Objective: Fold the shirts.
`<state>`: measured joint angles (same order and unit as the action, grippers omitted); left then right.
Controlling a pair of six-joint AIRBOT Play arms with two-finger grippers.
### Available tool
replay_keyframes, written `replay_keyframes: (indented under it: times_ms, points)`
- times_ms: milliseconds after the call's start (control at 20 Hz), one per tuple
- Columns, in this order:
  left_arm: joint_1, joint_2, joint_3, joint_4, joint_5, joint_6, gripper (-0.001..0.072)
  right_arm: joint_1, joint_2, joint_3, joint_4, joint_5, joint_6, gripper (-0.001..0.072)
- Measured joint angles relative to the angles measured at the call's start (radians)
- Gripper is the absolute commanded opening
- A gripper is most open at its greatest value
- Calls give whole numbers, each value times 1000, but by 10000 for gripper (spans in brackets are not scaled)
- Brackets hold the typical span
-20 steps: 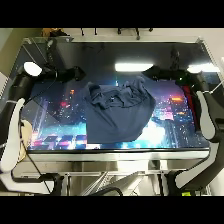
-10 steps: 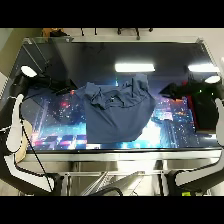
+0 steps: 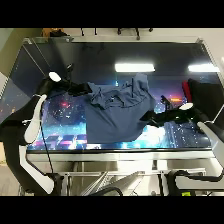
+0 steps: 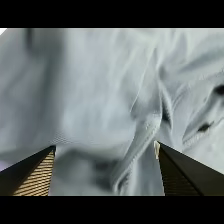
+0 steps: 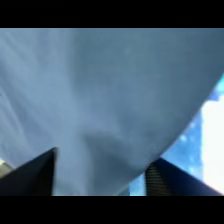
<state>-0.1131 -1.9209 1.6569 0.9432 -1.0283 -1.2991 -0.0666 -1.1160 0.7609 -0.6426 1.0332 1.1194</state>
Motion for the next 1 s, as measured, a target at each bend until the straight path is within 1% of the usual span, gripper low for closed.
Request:
replay_keyframes:
  times_ms: [50,100,150,350,550,700,850,1000]
  points:
    - [-11,-26,36,0,-5,-2,705,30,0,-15,0,-43,3,154]
    - [-21,-49,70,0,-15,-2,704,51,2,-24,10,-80,7,111]
    - [-30,-71,103,0,-30,-3,704,67,4,-29,23,-109,2,19]
    - [-53,-117,179,3,-68,-10,704,66,5,-1,39,-167,-36,17]
    - [-57,-129,206,4,-130,-10,704,-43,-13,134,-9,-193,-51,17]
    - [-59,-130,250,3,-217,-14,704,-145,-98,300,-38,-198,-70,17]
    - [-83,-131,321,0,-315,-23,704,-190,-228,460,-50,-180,-85,17]
    - [-131,-125,363,10,-353,-29,705,-203,-332,571,-48,-157,-93,17]
